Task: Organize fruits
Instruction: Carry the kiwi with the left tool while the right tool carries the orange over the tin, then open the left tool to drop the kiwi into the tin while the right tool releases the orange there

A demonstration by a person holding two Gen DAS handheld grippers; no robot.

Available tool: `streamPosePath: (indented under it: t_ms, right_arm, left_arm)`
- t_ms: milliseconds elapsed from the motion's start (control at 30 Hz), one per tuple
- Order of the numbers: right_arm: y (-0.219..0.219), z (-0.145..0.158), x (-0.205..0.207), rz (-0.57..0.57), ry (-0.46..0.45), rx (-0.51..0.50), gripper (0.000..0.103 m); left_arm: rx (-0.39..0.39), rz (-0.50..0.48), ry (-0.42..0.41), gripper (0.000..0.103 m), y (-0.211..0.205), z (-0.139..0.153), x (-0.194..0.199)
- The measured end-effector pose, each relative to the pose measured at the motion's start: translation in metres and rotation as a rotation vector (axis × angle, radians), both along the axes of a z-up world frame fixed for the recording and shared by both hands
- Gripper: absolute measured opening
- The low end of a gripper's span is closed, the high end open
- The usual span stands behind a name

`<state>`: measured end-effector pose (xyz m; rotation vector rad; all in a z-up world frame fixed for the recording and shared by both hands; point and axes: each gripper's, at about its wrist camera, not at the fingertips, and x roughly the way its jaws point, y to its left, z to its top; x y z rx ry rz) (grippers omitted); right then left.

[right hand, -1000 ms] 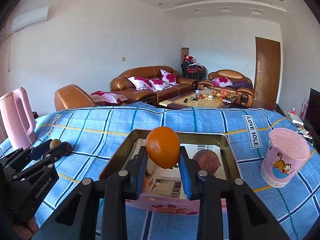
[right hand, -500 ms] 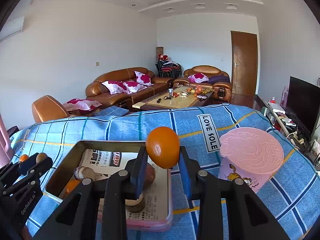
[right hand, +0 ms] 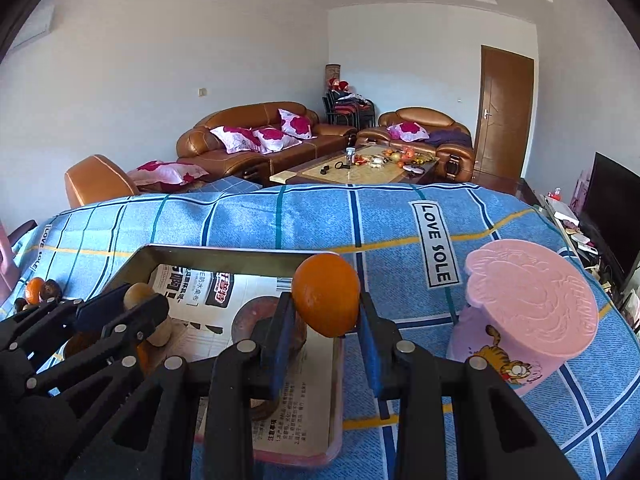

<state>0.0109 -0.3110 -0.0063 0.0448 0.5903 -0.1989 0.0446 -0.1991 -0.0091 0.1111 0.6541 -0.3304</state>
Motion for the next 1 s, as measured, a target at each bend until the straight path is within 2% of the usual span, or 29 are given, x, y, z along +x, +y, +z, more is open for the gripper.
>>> streamPosePath:
  t_ms: [167, 333, 500, 600, 767, 867, 900, 967, 1000]
  right_arm:
    - [0.008, -0.005, 0.004, 0.049, 0.042, 0.007, 0.033]
    - [0.012, -0.007, 0.003, 0.087, 0.055, 0.02, 0.034]
    - [0.005, -0.008, 0.003, 0.083, 0.059, 0.074, 0.034]
    - [0.0, -0.008, 0.002, 0.085, 0.054, 0.118, 0.035]
    - [0.0, -0.004, -0.002, 0.094, 0.031, 0.133, 0.035]
    - [0.0, 0.001, -0.007, 0.093, -0.012, 0.133, 0.035]
    - [-0.001, 0.003, -0.01, 0.091, -0.027, 0.135, 0.035]
    - [-0.004, 0.007, -0.014, 0.079, -0.061, 0.143, 0.042]
    - [-0.006, 0.009, -0.016, 0.067, -0.083, 0.144, 0.054]
  left_arm:
    - [-0.011, 0.003, 0.04, 0.03, 0.001, -0.004, 0.007]
    - [-0.019, 0.004, 0.03, 0.034, 0.004, -0.002, 0.005]
    - [-0.029, 0.054, 0.016, 0.061, 0.012, 0.0, 0.004]
    - [-0.022, 0.087, -0.014, 0.072, 0.017, 0.002, 0.001]
    - [-0.014, 0.117, -0.061, 0.083, 0.023, 0.008, -0.004]
    - [-0.006, 0.155, -0.109, 0.101, 0.029, 0.015, -0.009]
    - [-0.013, 0.165, -0.126, 0.103, 0.033, 0.017, -0.01]
    - [-0.047, 0.171, -0.135, 0.103, 0.042, 0.02, -0.011]
    - [-0.065, 0.169, -0.129, 0.103, 0.045, 0.022, -0.011]
